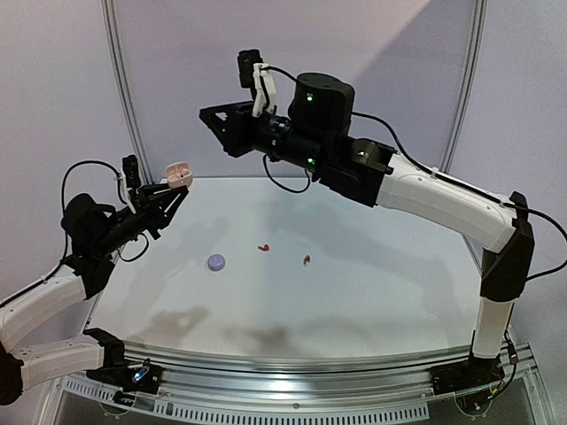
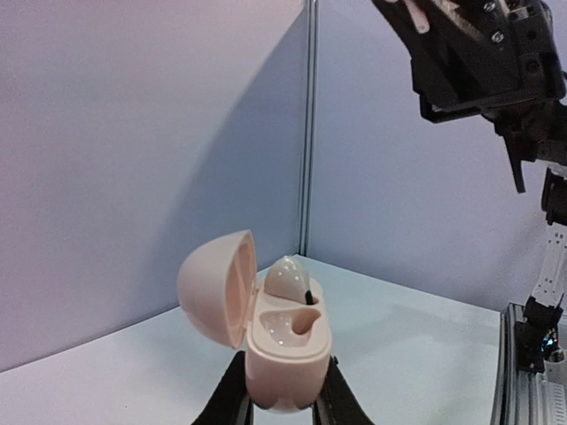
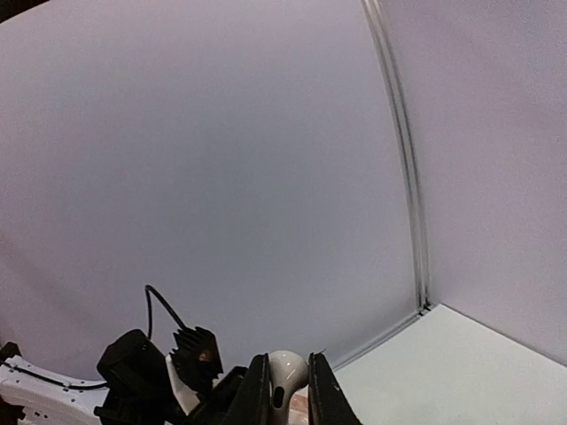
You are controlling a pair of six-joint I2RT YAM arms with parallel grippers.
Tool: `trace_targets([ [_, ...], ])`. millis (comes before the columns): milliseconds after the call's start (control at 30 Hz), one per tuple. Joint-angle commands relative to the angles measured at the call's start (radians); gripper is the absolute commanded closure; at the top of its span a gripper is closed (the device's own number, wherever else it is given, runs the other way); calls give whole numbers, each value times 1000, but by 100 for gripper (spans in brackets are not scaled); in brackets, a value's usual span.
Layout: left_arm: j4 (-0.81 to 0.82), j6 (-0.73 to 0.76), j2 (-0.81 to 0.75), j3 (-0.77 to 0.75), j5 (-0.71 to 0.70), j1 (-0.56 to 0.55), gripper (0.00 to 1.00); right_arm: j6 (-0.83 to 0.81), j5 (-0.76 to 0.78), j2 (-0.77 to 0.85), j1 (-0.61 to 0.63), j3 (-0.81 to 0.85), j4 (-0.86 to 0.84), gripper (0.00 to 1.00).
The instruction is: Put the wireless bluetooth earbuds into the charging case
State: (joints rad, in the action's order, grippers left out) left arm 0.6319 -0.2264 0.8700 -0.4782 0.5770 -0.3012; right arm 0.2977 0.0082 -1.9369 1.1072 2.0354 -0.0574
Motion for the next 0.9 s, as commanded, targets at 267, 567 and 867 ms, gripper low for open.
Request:
trace_targets([
  [267,115,-80,-2,-16,5,-27,100,-134,-211,-202,37,184,-112,100],
  [567,121,-95,-4,-21,-6,-33,100,-234,-192,-270,41,229,-85,100],
  [867,118,-101,-6,-32,5,-31,100,-358,-230,-320,41,284,-36,100],
])
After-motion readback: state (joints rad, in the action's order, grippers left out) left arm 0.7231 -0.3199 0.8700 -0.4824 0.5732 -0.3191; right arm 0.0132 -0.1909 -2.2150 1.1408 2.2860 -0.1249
